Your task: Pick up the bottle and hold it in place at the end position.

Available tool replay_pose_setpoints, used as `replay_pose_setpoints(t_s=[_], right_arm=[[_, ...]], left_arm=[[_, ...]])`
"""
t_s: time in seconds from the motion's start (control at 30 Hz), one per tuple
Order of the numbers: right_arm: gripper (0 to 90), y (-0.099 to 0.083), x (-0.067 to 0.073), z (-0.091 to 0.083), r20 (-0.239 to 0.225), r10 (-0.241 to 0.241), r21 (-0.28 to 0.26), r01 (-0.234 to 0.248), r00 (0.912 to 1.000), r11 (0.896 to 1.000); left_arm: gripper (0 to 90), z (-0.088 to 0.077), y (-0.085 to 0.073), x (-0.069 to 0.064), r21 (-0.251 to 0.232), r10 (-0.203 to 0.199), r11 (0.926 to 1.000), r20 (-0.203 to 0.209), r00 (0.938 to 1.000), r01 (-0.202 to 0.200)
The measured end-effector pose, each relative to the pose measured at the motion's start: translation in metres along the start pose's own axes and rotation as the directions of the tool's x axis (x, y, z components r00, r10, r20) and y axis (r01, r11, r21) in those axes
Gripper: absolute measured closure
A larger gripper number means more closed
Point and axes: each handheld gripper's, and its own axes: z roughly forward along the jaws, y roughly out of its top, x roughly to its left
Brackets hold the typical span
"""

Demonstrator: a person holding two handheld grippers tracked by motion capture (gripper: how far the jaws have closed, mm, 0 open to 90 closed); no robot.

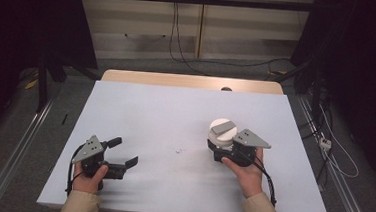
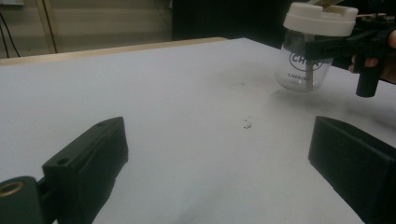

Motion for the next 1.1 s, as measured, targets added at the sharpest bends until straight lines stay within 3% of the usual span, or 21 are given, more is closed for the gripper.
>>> replay_pose_setpoints(t_s=[0.7, 1.1], right_arm=[[18.5, 0.015, 0.011, 0.046, -0.064, 0.005, -0.009, -0.005, 0.9979, 1.0], [18.6, 0.017, 0.013, 0.08, -0.071, -0.002, 0.0, 0.002, 0.9975, 1.0]], left_arm=[[4.6, 0.0, 0.0, -0.001, 0.0, -0.001, 1.0, 0.007, 1.0, 0.001], [4.6, 0.002, 0.0, 0.0, 0.0, -0.008, 1.0, 0.006, 1.0, 0.008]])
